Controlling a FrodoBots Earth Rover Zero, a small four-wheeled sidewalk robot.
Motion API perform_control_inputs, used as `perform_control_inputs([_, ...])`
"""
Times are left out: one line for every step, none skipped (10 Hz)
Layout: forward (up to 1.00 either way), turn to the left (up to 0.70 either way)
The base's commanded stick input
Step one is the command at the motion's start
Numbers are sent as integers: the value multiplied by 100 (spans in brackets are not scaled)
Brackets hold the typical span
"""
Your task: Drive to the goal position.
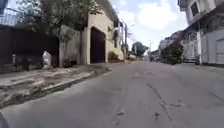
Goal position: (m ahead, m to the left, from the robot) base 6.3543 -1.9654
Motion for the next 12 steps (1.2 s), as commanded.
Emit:
perform_control_inputs([100,0])
perform_control_inputs([100,0])
perform_control_inputs([100,0])
perform_control_inputs([100,0])
perform_control_inputs([100,0])
perform_control_inputs([100,0])
perform_control_inputs([100,-15])
perform_control_inputs([100,-40])
perform_control_inputs([100,-40])
perform_control_inputs([100,-40])
perform_control_inputs([100,-40])
perform_control_inputs([100,-40])
